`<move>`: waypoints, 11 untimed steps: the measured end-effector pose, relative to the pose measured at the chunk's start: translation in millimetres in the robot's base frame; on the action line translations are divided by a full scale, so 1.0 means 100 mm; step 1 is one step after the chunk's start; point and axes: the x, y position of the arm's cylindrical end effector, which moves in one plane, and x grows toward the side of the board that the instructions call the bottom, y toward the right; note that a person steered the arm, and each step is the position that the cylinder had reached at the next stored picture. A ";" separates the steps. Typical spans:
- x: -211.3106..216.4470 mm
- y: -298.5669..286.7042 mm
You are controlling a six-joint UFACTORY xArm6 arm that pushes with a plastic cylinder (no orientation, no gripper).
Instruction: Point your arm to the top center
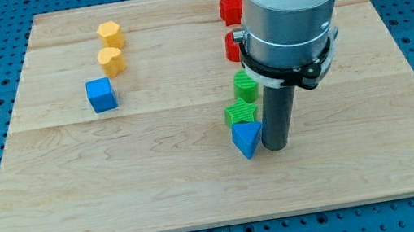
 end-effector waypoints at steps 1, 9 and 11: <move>-0.10 0.26; -3.34 -1.34; -2.53 -2.36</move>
